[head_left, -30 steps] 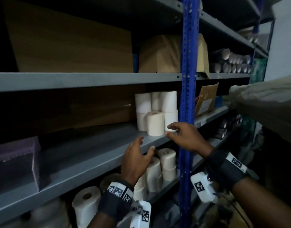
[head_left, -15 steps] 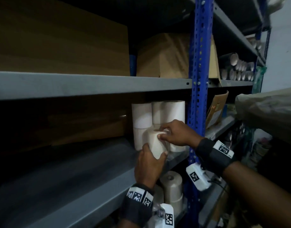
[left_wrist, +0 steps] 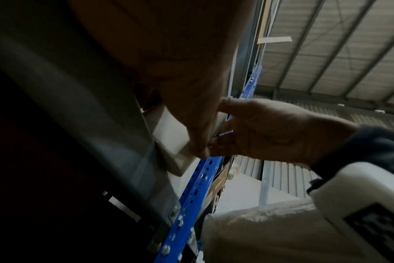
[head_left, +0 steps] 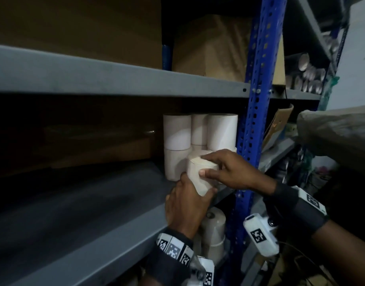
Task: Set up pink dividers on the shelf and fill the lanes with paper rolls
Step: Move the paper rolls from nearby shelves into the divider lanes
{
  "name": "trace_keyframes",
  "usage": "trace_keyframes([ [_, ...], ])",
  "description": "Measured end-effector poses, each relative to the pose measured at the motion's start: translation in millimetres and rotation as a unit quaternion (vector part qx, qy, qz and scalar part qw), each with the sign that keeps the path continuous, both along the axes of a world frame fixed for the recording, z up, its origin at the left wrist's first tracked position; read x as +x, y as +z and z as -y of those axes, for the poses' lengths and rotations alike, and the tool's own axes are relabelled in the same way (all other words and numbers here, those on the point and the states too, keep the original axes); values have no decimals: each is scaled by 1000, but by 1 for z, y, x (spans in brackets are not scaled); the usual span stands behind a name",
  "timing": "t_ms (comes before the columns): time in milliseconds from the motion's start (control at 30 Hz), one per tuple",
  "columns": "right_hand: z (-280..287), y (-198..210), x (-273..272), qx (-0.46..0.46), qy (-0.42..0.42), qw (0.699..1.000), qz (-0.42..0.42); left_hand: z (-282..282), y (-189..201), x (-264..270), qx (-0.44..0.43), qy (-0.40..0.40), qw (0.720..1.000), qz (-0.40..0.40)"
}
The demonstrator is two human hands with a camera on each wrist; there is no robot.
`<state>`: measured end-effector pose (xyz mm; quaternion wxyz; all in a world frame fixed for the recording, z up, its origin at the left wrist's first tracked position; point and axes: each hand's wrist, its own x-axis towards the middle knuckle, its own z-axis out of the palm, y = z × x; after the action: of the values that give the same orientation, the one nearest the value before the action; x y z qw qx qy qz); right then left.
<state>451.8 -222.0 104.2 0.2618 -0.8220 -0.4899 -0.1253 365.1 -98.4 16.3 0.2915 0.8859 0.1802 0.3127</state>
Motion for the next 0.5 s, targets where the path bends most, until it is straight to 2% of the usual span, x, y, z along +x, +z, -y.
trace_keyframes([
  [167, 36, 1, -23, 34, -14, 999, 10, 10, 7, -17, -13, -70, 997, 8],
  [267, 57, 9, -47, 90, 15, 996, -2, 18, 8, -37, -65, -116, 989, 65],
  [500, 91, 17, -128, 112, 123, 985, -44, 61, -5, -126, -120, -74, 974, 175],
])
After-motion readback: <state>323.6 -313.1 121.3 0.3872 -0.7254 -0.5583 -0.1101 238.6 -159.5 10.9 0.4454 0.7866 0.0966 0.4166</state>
